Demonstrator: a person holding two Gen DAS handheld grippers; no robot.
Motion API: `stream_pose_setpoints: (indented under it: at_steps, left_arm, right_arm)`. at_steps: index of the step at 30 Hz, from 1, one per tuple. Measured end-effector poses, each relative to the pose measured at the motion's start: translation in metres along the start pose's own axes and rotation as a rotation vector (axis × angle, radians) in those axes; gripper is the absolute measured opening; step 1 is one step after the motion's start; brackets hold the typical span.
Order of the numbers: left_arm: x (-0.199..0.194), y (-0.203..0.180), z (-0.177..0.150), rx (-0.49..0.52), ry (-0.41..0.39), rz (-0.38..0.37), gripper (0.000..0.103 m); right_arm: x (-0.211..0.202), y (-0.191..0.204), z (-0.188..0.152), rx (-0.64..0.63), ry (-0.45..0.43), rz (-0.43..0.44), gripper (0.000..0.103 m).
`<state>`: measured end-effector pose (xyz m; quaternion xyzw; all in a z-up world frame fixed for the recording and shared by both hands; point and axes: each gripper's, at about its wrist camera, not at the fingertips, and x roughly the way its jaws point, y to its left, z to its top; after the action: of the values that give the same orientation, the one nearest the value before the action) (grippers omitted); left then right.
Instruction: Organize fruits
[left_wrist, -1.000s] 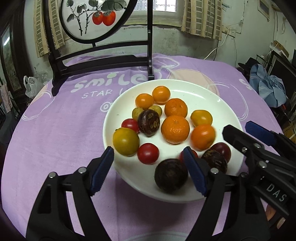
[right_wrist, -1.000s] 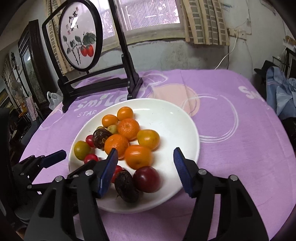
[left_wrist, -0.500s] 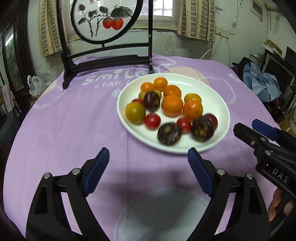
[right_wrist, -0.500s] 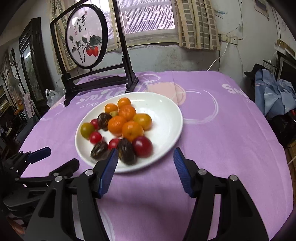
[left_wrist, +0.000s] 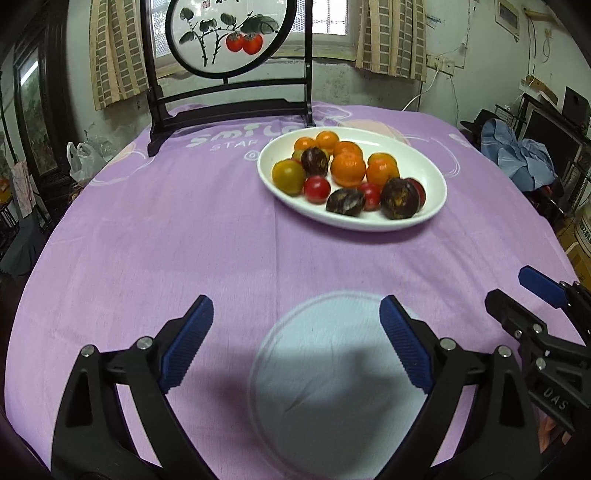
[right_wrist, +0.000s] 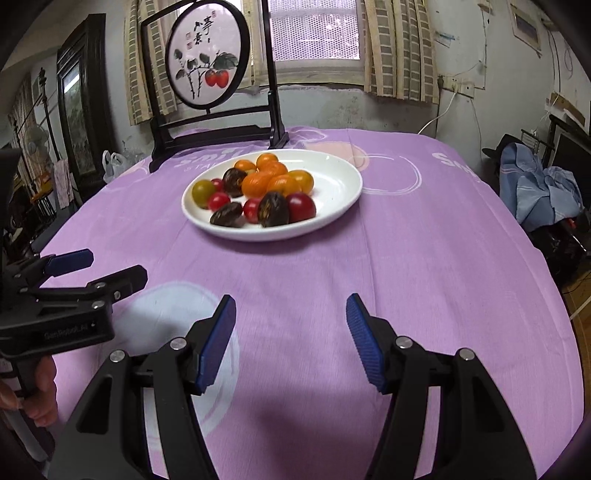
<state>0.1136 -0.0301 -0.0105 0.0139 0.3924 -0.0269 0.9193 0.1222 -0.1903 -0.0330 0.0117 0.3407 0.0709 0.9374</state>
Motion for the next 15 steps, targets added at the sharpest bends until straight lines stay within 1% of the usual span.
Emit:
stream_pose_setpoints:
  at_steps: [6,12,15]
  left_arm:
    - [0.007,0.008,-0.016,-0.036,0.028,0.011,0.094]
    - [0.012,0.009,-0.019,-0.024,0.031,0.008,0.094]
    - [0.011,0.007,-0.021,-0.019,0.025,0.001,0.099]
  right_arm:
    - [0.004,-0.001,-0.01,0.026,0.024,0.037,0.063]
    - [0.005,0.011,-0.014,-0.046,0.025,0.024,0.063]
    - [0.005,0.012,-0.015,-0.061,0.025,0.029,0.063]
